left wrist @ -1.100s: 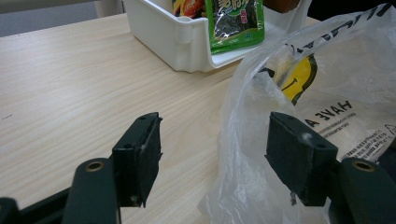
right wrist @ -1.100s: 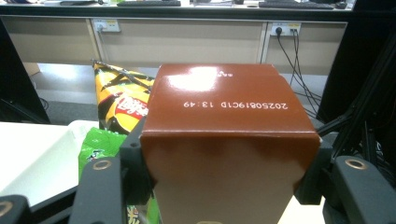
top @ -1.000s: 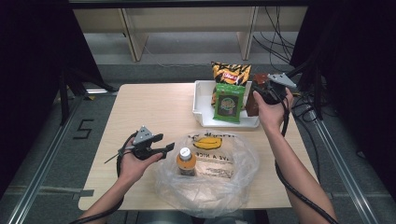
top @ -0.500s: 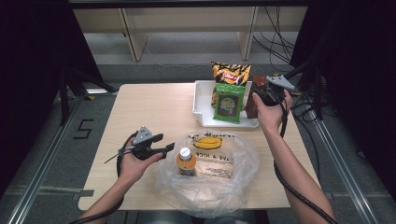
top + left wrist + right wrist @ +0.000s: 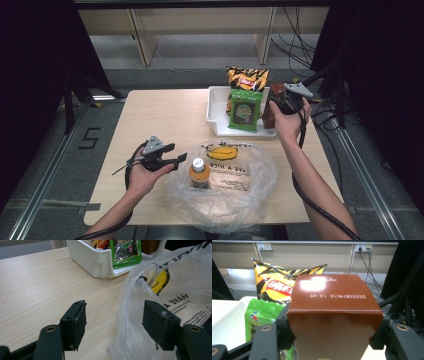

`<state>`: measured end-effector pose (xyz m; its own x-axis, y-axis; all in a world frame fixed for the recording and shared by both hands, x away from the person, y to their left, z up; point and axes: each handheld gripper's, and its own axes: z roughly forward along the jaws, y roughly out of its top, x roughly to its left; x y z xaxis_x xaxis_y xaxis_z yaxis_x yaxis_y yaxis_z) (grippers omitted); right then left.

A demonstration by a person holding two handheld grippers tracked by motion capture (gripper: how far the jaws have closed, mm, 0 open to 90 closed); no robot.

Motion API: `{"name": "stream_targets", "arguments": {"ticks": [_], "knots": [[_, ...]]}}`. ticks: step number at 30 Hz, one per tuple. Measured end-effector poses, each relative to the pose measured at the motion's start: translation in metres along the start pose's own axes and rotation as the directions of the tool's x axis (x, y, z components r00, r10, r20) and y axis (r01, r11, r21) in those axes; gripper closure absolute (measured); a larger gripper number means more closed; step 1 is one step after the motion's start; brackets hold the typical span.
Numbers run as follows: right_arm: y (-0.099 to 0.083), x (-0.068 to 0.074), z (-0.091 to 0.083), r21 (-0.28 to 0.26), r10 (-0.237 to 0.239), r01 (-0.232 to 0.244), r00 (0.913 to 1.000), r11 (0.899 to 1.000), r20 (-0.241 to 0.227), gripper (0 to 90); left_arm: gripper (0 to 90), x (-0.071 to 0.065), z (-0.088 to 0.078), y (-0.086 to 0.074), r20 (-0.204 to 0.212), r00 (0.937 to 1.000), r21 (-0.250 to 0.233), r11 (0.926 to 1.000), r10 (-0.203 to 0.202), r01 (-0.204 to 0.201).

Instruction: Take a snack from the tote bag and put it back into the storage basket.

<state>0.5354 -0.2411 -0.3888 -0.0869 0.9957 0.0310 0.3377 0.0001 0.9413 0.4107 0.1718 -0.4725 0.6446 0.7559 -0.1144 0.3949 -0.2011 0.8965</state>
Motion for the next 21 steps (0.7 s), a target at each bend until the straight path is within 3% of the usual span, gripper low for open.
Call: {"name": "stream_targets", "arguments": {"ticks": [3, 4, 5, 8, 10, 12, 13, 14, 16, 21], "knots": [[-0.0011, 0.0009, 0.0013, 0.004, 0.009, -0.009, 0.9999, 1.0, 0.005, 38.7, 35.0, -0.0001, 0.0, 0.0001, 0.0, 1.0, -0.001, 1.0, 0.0, 0.0], [-0.0009, -0.0017, 0.0022, 0.006, -0.013, 0.013, 0.9999, 1.0, -0.009, 38.6, 35.0, 0.0, 0.0, 0.0, 0.0, 1.0, 0.0, 1.0, 0.0, 0.0], [-0.0018, 0.0002, 0.0024, 0.003, 0.007, -0.007, 1.0, 1.0, -0.001, 38.7, 35.0, 0.0001, 0.0, 0.0, 0.0, 1.0, 0.0, 1.0, 0.0, 0.0], [-0.0028, 0.0004, 0.0031, 0.014, 0.011, -0.011, 0.9999, 1.0, -0.002, 38.6, 35.0, 0.0001, 0.0, -0.0001, 0.0, 1.0, 0.0, 1.0, -0.001, 0.001], [-0.0036, -0.0029, 0.0052, 0.006, -0.029, 0.029, 0.9995, 1.0, -0.008, 38.6, 35.0, 0.0001, 0.0001, -0.0001, 0.0, 1.0, 0.0, 1.0, 0.0, 0.0], [-0.0043, -0.003, 0.006, 0.012, -0.03, 0.03, 0.9995, 0.999, -0.01, 38.6, 35.0, -0.0001, 0.0001, -0.0001, 0.0, 1.0, 0.001, 1.0, 0.0, 0.0], [-0.0045, 0.0003, 0.005, 0.03, 0.012, -0.012, 0.9999, 0.999, -0.003, 38.6, 35.0, -0.0001, 0.0, -0.0001, 0.0, 1.0, 0.001, 1.0, 0.001, -0.001], [-0.0048, 0.0007, 0.0051, 0.033, 0.019, -0.018, 0.9998, 0.999, -0.003, 38.5, 35.0, -0.0001, 0.0, 0.0, 0.0, 1.0, 0.0, 1.0, 0.001, -0.001], [-0.0052, -0.0005, 0.0062, 0.032, 0.003, -0.003, 1.0, 0.999, 0.002, 38.5, 35.0, 0.0, 0.0, 0.0, 0.0, 1.0, 0.0, 1.0, 0.0, 0.0], [-0.0067, 0.0, 0.0077, 0.045, 0.016, -0.016, 0.9998, 0.999, -0.007, 38.4, 35.0, 0.0, 0.0, -0.0001, 0.0, 1.0, 0.0, 1.0, 0.001, -0.001]]}}
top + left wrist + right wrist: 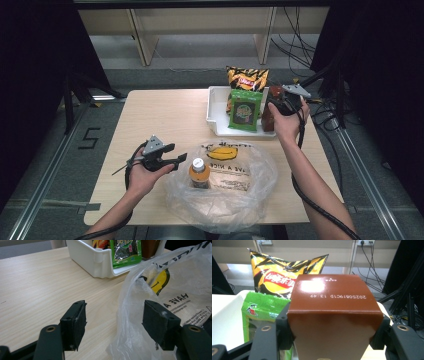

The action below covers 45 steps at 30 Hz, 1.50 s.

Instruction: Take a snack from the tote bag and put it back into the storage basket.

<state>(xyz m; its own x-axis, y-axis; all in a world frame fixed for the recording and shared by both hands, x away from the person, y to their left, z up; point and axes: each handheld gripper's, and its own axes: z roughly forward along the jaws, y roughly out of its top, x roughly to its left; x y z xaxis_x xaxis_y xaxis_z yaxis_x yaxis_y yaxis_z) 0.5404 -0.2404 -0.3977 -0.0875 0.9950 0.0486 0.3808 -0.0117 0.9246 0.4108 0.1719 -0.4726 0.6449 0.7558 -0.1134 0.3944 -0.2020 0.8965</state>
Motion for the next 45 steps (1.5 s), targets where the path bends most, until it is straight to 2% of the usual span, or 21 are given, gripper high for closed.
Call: {"name": "stream_targets", "arguments": {"ticks": [2, 5, 7, 9, 12, 15, 16, 17, 28, 30, 31, 35, 37, 39, 40, 42, 45], "knots": [[-0.001, -0.001, 0.001, -0.001, -0.012, 0.012, 0.9999, 1.0, 0.003, 38.4, 35.0, 0.0, 0.0, 0.0, 0.0, 1.0, 0.0, 1.0, -0.001, 0.001], [-0.002, -0.001, 0.003, 0.001, 0.004, -0.004, 1.0, 1.0, 0.003, 38.3, 35.0, 0.0, 0.0, 0.0, -0.001, 1.0, 0.0, 1.0, -0.002, 0.002], [-0.003, -0.002, 0.004, 0.008, -0.013, 0.013, 0.9999, 1.0, 0.003, 38.3, 35.0, 0.0, 0.0, 0.0, -0.001, 1.0, 0.0, 1.0, -0.002, 0.002], [-0.003, -0.001, 0.004, 0.015, 0.005, -0.005, 1.0, 1.0, 0.004, 38.3, 35.0, 0.0, 0.0, 0.0, -0.001, 1.0, 0.001, 1.0, -0.003, 0.003], [-0.004, -0.004, 0.006, 0.013, -0.024, 0.024, 0.9997, 1.0, -0.009, 38.2, 35.0, 0.0, 0.0, 0.0, -0.001, 1.0, 0.0, 1.0, -0.003, 0.003], [-0.005, -0.004, 0.007, 0.013, -0.031, 0.031, 0.9995, 0.999, -0.003, 38.1, 35.0, 0.0, 0.0, 0.0, -0.001, 1.0, 0.0, 1.0, -0.002, 0.002], [-0.005, -0.004, 0.007, 0.016, -0.024, 0.024, 0.9997, 1.0, -0.009, 38.0, 35.0, 0.0, -0.001, 0.0, -0.003, 1.0, 0.001, 1.0, 0.006, -0.006], [-0.005, -0.001, 0.006, 0.024, 0.006, -0.006, 1.0, 1.0, 0.003, 38.0, 35.0, 0.001, -0.001, 0.0, -0.003, 1.0, 0.001, 1.0, 0.006, -0.006], [-0.002, -0.002, 0.008, 0.022, 0.004, -0.004, 1.0, 1.0, 0.002, 33.7, 35.0, 0.001, -0.001, 0.0, -0.004, 1.0, 0.0, 1.0, 0.007, -0.007], [-0.001, -0.004, 0.008, 0.016, -0.013, 0.013, 0.9999, 1.0, -0.005, 32.3, 35.0, 0.001, -0.001, 0.0, -0.004, 1.0, 0.001, 1.0, 0.009, -0.009], [-0.002, -0.002, 0.008, 0.027, 0.004, -0.003, 1.0, 1.0, -0.005, 31.0, 35.0, 0.001, -0.001, 0.0, -0.004, 1.0, 0.0, 1.0, 0.009, -0.009], [-0.002, -0.004, 0.008, 0.032, 0.001, 0.0, 1.0, 0.999, -0.003, 27.6, 35.0, 0.001, -0.002, 0.0, -0.001, 0.9999, -0.001, 0.9999, 0.011, -0.011], [-0.001, -0.003, 0.006, 0.029, 0.009, -0.009, 1.0, 1.0, -0.003, 26.4, 34.9, 0.001, -0.001, 0.0, -0.007, 1.0, -0.008, 1.0, -0.003, 0.003], [0.0, -0.003, 0.004, 0.027, 0.001, -0.001, 1.0, 1.0, -0.002, 25.7, 35.0, 0.001, -0.002, 0.001, -0.007, 1.0, -0.008, 1.0, 0.005, -0.005], [0.002, -0.006, 0.004, 0.014, -0.024, 0.025, 0.9996, 1.0, -0.011, 25.4, 34.9, 0.001, -0.002, 0.001, -0.007, 1.0, -0.009, 1.0, 0.004, -0.004], [0.003, -0.004, 0.0, 0.018, 0.003, -0.003, 1.0, 1.0, -0.002, 25.1, 34.9, 0.0, -0.002, 0.001, -0.007, 1.0, -0.009, 1.0, -0.003, 0.003], [0.005, -0.003, -0.004, 0.014, 0.0, 0.0, 1.0, 1.0, -0.009, 24.5, 34.8, 0.0, -0.002, 0.001, -0.008, 1.0, -0.012, 0.9999, -0.002, 0.001]]}}
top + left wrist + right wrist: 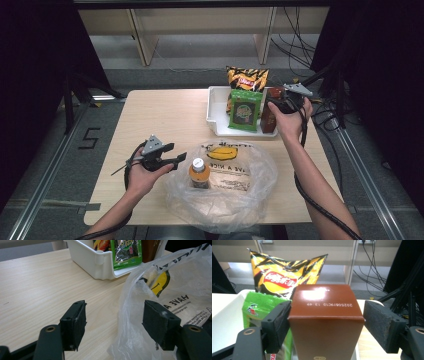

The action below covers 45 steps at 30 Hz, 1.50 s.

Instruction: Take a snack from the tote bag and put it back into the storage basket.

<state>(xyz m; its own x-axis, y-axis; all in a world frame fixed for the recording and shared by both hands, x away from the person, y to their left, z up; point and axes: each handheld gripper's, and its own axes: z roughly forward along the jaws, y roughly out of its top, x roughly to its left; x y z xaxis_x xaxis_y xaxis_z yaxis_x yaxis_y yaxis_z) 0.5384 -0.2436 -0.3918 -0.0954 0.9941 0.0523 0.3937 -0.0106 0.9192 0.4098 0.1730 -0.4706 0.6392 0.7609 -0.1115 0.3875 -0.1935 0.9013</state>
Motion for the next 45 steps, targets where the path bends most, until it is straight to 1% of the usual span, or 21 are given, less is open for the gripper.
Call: {"name": "stream_targets", "arguments": {"ticks": [2, 7, 8, 11, 12, 14, 19, 21, 24, 27, 28, 29, 32, 35, 36, 37, 39, 40, 42, 43, 45], "knots": [[0.001, -0.001, -0.003, -0.014, -0.021, 0.021, 0.9998, 1.0, -0.005, 24.4, 34.8, 0.001, -0.001, 0.0, 0.004, 1.0, -0.001, 1.0, 0.006, -0.006], [-0.001, -0.001, -0.015, -0.014, -0.011, 0.011, 0.9999, 1.0, -0.005, 24.3, 34.6, 0.001, -0.003, 0.001, -0.002, 1.0, -0.012, 0.9999, 0.004, -0.004], [-0.001, -0.004, -0.016, -0.031, -0.044, 0.044, 0.9989, 0.999, -0.016, 24.3, 34.5, 0.001, -0.003, 0.001, 0.001, 1.0, -0.017, 0.9998, 0.005, -0.005], [-0.003, -0.002, -0.027, -0.011, -0.005, 0.005, 0.9999, 1.0, -0.011, 24.2, 34.3, 0.001, -0.005, 0.002, 0.003, 1.0, -0.022, 0.9997, 0.004, -0.003], [-0.004, -0.004, -0.03, -0.014, -0.023, 0.023, 0.9996, 1.0, -0.014, 24.2, 34.2, 0.0, -0.005, 0.002, 0.007, 1.0, -0.028, 0.9996, -0.001, 0.002], [-0.007, -0.003, -0.038, -0.005, -0.008, 0.008, 0.9997, 1.0, -0.024, 24.3, 34.0, 0.0, -0.007, 0.003, 0.008, 0.9999, -0.031, 0.9995, 0.008, -0.008], [-0.016, -0.007, -0.055, 0.0, -0.012, 0.012, 0.9988, 1.0, -0.048, 24.8, 33.4, -0.005, -0.011, 0.006, 0.016, 0.9999, -0.054, 0.9985, -0.006, 0.007], [-0.019, -0.01, -0.06, -0.009, -0.042, 0.041, 0.9975, 0.999, -0.058, 25.0, 33.1, -0.005, -0.013, 0.008, 0.022, 0.9998, -0.061, 0.9981, -0.001, 0.002], [-0.025, -0.009, -0.07, 0.001, -0.015, 0.015, 0.9976, 1.0, -0.067, 25.4, 32.9, -0.008, -0.016, 0.01, 0.024, 0.9997, -0.07, 0.9975, -0.006, 0.007], [-0.03, -0.012, -0.079, 0.004, -0.053, 0.053, 0.9952, 0.999, -0.083, 25.5, 32.6, -0.01, -0.018, 0.01, 0.037, 0.9993, -0.079, 0.9968, -0.001, 0.004], [-0.032, -0.012, -0.082, 0.013, -0.054, 0.055, 0.9954, 0.998, -0.08, 25.5, 32.6, -0.011, -0.019, 0.011, 0.032, 0.9995, -0.074, 0.9973, 0.0, 0.002], [-0.034, -0.01, -0.085, 0.027, -0.026, 0.028, 0.9963, 0.999, -0.083, 25.5, 32.5, -0.011, -0.019, 0.011, 0.034, 0.9994, -0.077, 0.997, -0.008, 0.01], [-0.041, -0.01, -0.091, 0.012, -0.045, 0.046, 0.995, 0.999, -0.089, 25.5, 32.4, -0.011, -0.02, 0.011, 0.038, 0.9992, -0.085, 0.9963, -0.01, 0.014], [-0.047, -0.009, -0.096, 0.016, -0.038, 0.039, 0.9949, 0.999, -0.094, 25.7, 32.4, -0.012, -0.02, 0.011, 0.037, 0.9993, -0.085, 0.9963, -0.009, 0.012], [-0.049, -0.01, -0.097, 0.015, -0.059, 0.061, 0.9928, 0.998, -0.104, 25.9, 32.3, -0.012, -0.02, 0.011, 0.037, 0.9993, -0.084, 0.9964, -0.01, 0.013], [-0.051, -0.007, -0.1, 0.031, -0.03, 0.034, 0.994, 0.999, -0.106, 25.9, 32.3, -0.013, -0.021, 0.011, 0.035, 0.9994, -0.082, 0.9966, -0.008, 0.011], [-0.055, -0.008, -0.101, 0.03, -0.045, 0.049, 0.9921, 0.998, -0.117, 25.9, 32.1, -0.013, -0.02, 0.011, 0.037, 0.9993, -0.083, 0.9965, -0.004, 0.007], [-0.056, -0.005, -0.102, 0.033, -0.025, 0.029, 0.993, 0.999, -0.116, 25.9, 32.1, -0.013, -0.02, 0.012, 0.036, 0.9993, -0.084, 0.9965, -0.005, 0.008], [-0.057, -0.006, -0.104, 0.034, -0.043, 0.047, 0.9928, 0.998, -0.112, 25.9, 31.9, -0.014, -0.019, 0.012, 0.036, 0.9993, -0.085, 0.9963, -0.011, 0.014], [-0.056, -0.007, -0.103, 0.021, -0.059, 0.063, 0.9896, 0.998, -0.131, 25.9, 31.8, -0.013, -0.019, 0.012, 0.043, 0.9991, -0.086, 0.9962, -0.006, 0.01], [-0.055, -0.005, -0.106, 0.036, -0.028, 0.032, 0.9938, 0.999, -0.108, 25.9, 31.7, -0.014, -0.019, 0.011, 0.039, 0.9992, -0.081, 0.9967, -0.004, 0.007]]}}
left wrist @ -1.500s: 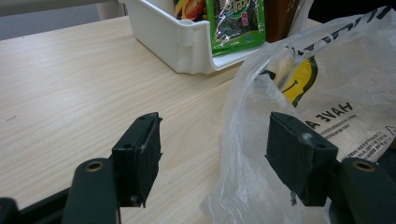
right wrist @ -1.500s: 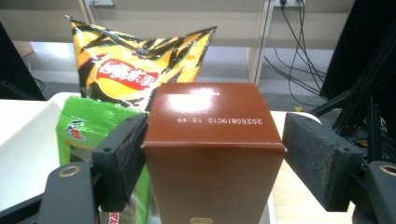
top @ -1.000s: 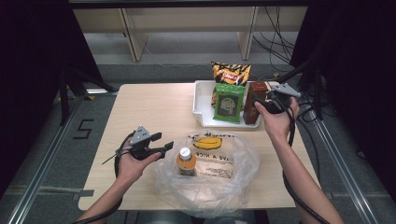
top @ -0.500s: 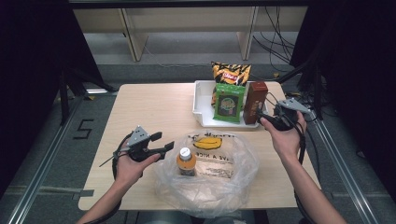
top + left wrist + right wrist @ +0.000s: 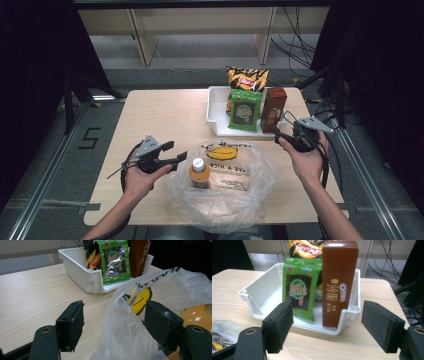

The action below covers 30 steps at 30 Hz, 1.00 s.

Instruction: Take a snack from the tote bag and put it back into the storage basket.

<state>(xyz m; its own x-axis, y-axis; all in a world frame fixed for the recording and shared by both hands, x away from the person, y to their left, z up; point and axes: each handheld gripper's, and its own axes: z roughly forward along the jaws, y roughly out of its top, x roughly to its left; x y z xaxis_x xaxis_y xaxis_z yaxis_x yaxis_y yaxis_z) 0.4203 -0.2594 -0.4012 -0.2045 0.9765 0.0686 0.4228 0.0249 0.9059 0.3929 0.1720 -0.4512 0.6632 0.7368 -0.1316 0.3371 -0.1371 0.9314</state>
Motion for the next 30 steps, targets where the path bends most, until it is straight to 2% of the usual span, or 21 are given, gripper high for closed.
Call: {"name": "stream_targets", "arguments": {"ticks": [1, 2, 4, 6, 8, 9, 10, 11, 12, 13, 14, 15, 18, 20, 21, 22, 24, 25, 27, 28, 30], "knots": [[0.001, -0.002, 0.0, -0.002, -0.011, 0.011, 0.9999, 1.0, -0.006, 25.9, 31.7, 0.0, 0.0, -0.001, 0.002, 1.0, 0.003, 1.0, 0.001, -0.001], [0.002, -0.002, 0.0, -0.01, 0.01, -0.01, 0.9998, 1.0, -0.018, 25.9, 31.7, 0.0, 0.0, -0.001, 0.002, 0.9999, 0.004, 0.9999, -0.01, 0.01], [0.003, -0.005, 0.002, -0.027, -0.021, 0.021, 0.9996, 0.999, -0.02, 25.9, 31.7, 0.001, -0.001, -0.002, 0.004, 0.9999, -0.003, 0.9999, -0.011, 0.011], [0.004, -0.006, 0.004, -0.027, -0.026, 0.026, 0.9996, 0.999, -0.006, 26.0, 31.6, 0.002, -0.004, -0.002, -0.01, 0.9998, -0.004, 0.9998, -0.019, 0.019], [0.004, -0.008, 0.004, -0.021, -0.013, 0.012, 0.9997, 1.0, -0.019, 25.9, 31.6, 0.004, -0.005, -0.002, -0.015, 0.9998, -0.004, 0.9999, -0.015, 0.015], [0.004, -0.006, 0.004, -0.013, 0.007, -0.007, 1.0, 1.0, 0.006, 26.0, 31.6, 0.004, -0.005, -0.002, -0.015, 0.9998, -0.005, 0.9999, -0.012, 0.012], [0.004, -0.006, 0.004, -0.001, 0.019, -0.019, 0.9998, 1.0, 0.002, 26.0, 31.5, 0.004, -0.005, -0.002, -0.016, 0.9998, -0.005, 0.9999, -0.015, 0.015], [0.003, -0.007, 0.004, 0.001, 0.02, -0.02, 0.9998, 1.0, 0.007, 26.0, 31.5, 0.003, -0.005, -0.002, -0.016, 0.9997, -0.007, 0.9998, -0.019, 0.018], [0.002, -0.008, 0.004, -0.006, 0.026, -0.026, 0.9996, 1.0, -0.009, 26.0, 31.4, 0.002, -0.005, -0.002, -0.013, 0.9997, -0.008, 0.9998, -0.02, 0.019], [0.001, -0.009, 0.004, -0.024, 0.012, -0.012, 0.9999, 1.0, -0.003, 25.9, 31.3, 0.001, -0.005, -0.001, -0.014, 0.9996, -0.009, 0.9997, -0.022, 0.022], [0.001, -0.009, 0.002, -0.005, 0.006, -0.006, 1.0, 1.0, 0.005, 26.0, 31.2, 0.001, -0.005, -0.001, -0.005, 0.9999, -0.015, 0.9998, -0.012, 0.012], [0.0, -0.008, 0.0, -0.004, 0.022, -0.022, 0.9998, 1.0, 0.002, 26.0, 31.1, 0.0, -0.007, 0.0, -0.011, 0.9999, -0.01, 0.9999, -0.008, 0.008], [-0.001, -0.012, -0.003, -0.01, -0.026, 0.026, 0.9997, 1.0, 0.0, 26.1, 30.8, -0.001, -0.011, 0.0, -0.005, 1.0, -0.019, 0.9998, -0.009, 0.009], [-0.003, -0.011, -0.005, -0.004, 0.015, -0.015, 0.9999, 1.0, 0.0, 26.1, 30.6, -0.003, -0.015, -0.001, 0.0, 0.9998, -0.021, 0.9996, -0.02, 0.02], [-0.005, -0.012, -0.005, -0.011, 0.012, -0.012, 0.9999, 1.0, 0.005, 26.2, 30.5, -0.003, -0.017, -0.001, 0.004, 0.9997, -0.024, 0.9994, -0.025, 0.025], [-0.005, -0.016, -0.005, -0.01, -0.014, 0.014, 0.9999, 1.0, -0.008, 26.2, 30.4, -0.004, -0.019, -0.001, 0.006, 0.9996, -0.027, 0.9993, -0.026, 0.026], [-0.008, -0.018, -0.005, -0.014, -0.016, 0.016, 0.9999, 1.0, 0.003, 26.2, 30.1, -0.006, -0.022, 0.0, 0.008, 0.9995, -0.035, 0.999, -0.029, 0.029], [-0.009, -0.019, -0.004, -0.017, -0.01, 0.009, 0.9998, 1.0, -0.016, 26.3, 29.8, -0.008, -0.024, 0.0, 0.011, 0.9992, -0.039, 0.9985, -0.039, 0.04], [-0.01, -0.019, -0.004, -0.016, -0.012, 0.012, 0.9999, 1.0, -0.008, 26.3, 29.3, -0.011, -0.027, 0.0, 0.022, 0.9992, -0.042, 0.9986, -0.032, 0.033], [-0.011, -0.017, -0.004, -0.009, 0.014, -0.014, 0.9999, 1.0, 0.0, 26.3, 29.2, -0.012, -0.029, 0.0, 0.028, 0.9995, -0.041, 0.999, -0.017, 0.019], [-0.011, -0.017, -0.004, -0.01, 0.011, -0.011, 0.9999, 1.0, 0.002, 26.3, 28.3, -0.017, -0.033, -0.001, 0.04, 0.9989, -0.044, 0.9987, -0.025, 0.027]]}}
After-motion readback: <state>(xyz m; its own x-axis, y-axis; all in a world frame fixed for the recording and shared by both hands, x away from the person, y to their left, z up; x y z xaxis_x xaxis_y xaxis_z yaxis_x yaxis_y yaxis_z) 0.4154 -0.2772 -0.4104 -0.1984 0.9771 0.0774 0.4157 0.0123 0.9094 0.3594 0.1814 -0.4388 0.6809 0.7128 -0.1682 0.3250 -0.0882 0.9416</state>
